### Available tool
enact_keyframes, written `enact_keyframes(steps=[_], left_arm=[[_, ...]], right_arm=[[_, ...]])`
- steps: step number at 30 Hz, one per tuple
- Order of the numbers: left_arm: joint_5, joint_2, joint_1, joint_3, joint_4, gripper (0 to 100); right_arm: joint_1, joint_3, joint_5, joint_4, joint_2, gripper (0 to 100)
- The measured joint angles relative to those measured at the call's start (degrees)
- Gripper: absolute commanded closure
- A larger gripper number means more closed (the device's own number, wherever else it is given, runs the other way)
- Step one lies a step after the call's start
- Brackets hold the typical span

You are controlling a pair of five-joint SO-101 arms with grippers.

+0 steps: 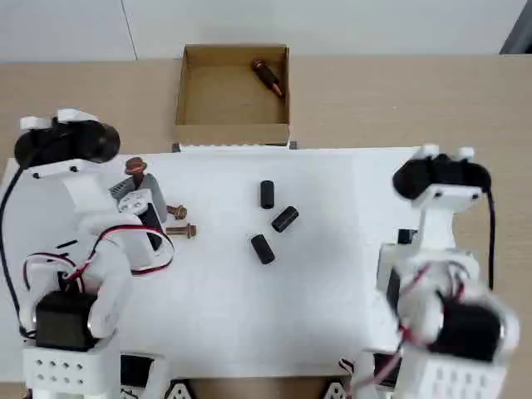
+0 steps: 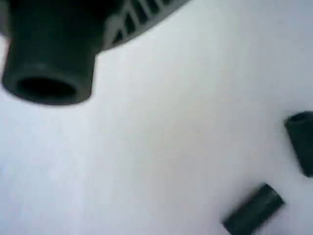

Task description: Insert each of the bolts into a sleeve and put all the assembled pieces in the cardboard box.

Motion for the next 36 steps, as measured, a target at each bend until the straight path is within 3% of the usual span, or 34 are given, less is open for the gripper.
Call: enact_keyframes(steps=[9, 14, 27, 36], left_arm=[[4.66, -2.46, 0.88, 4.04, -0.35, 100], [5.27, -10.64, 0.88, 11.96, -5.1, 100], [5.27, -39.21, 0.88, 30.86, -9.85, 100], [8.88, -43.78, 0.88, 31.82, -10.99, 100]], right_arm=[[-8.0, 16.7, 0.35, -10.73, -19.78, 99.5], [-12.22, 25.93, 0.35, -18.2, -25.58, 99.5], [-28.84, 44.66, 0.35, -36.84, -33.76, 99.5], [-41.23, 54.07, 0.35, -42.02, -38.59, 99.5]])
